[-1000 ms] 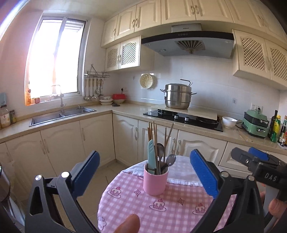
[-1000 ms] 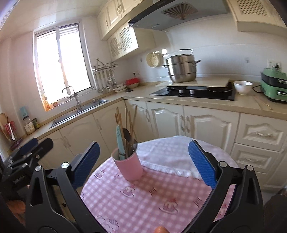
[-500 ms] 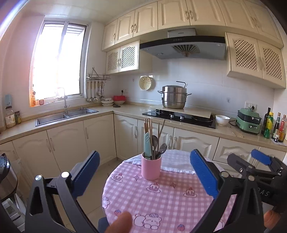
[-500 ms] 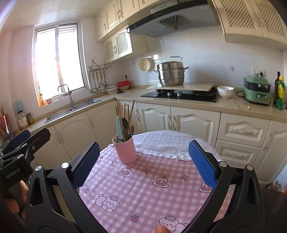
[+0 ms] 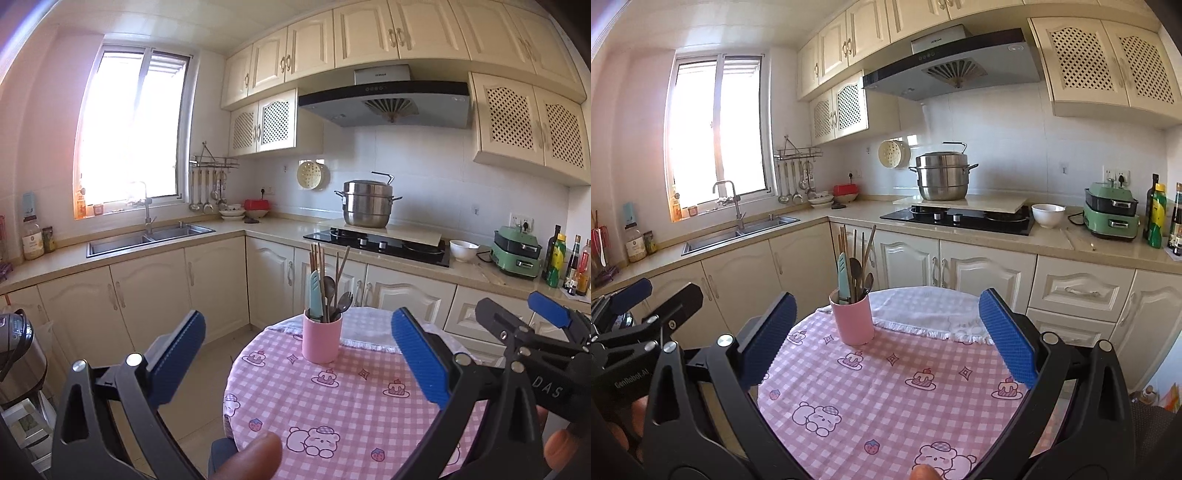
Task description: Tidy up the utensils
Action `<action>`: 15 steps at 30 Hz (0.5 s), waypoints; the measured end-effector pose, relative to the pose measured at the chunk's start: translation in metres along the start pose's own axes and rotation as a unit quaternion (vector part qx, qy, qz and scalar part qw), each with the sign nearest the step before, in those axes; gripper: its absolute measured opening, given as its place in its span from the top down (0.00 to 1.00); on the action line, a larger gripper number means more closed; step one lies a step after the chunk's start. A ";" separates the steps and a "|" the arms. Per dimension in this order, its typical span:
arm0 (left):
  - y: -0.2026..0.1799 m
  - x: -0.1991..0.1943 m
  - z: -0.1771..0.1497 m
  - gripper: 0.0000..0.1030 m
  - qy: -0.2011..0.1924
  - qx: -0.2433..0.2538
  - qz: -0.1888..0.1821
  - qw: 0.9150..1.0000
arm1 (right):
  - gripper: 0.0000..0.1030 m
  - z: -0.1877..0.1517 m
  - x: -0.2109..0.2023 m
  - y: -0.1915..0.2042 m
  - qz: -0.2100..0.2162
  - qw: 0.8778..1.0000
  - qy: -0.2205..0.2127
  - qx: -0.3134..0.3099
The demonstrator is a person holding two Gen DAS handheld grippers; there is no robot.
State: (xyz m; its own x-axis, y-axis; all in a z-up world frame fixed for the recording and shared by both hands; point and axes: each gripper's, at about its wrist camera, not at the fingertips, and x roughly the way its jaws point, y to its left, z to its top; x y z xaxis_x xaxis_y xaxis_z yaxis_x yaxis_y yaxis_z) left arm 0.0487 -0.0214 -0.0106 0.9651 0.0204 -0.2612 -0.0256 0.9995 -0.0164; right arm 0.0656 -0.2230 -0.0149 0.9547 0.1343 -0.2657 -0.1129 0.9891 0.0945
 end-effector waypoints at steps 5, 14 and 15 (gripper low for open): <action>0.002 -0.002 0.000 0.04 0.000 -0.001 -0.002 1.000 | 0.06 0.000 0.000 0.000 0.002 1.000 0.000 0.002; 0.004 0.001 0.000 0.04 0.006 -0.005 -0.005 1.000 | 0.06 0.000 0.000 -0.001 0.001 1.000 0.000 0.001; 0.004 0.001 0.001 0.04 0.006 -0.005 -0.004 1.000 | 0.06 0.000 0.000 0.000 0.001 1.000 0.000 0.001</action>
State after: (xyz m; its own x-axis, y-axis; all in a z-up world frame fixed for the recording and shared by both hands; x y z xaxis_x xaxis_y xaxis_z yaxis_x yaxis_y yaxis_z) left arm 0.0502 -0.0177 -0.0106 0.9619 0.0120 -0.2732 -0.0202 0.9994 -0.0272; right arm 0.0659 -0.2228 -0.0151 0.9541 0.1365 -0.2664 -0.1142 0.9886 0.0977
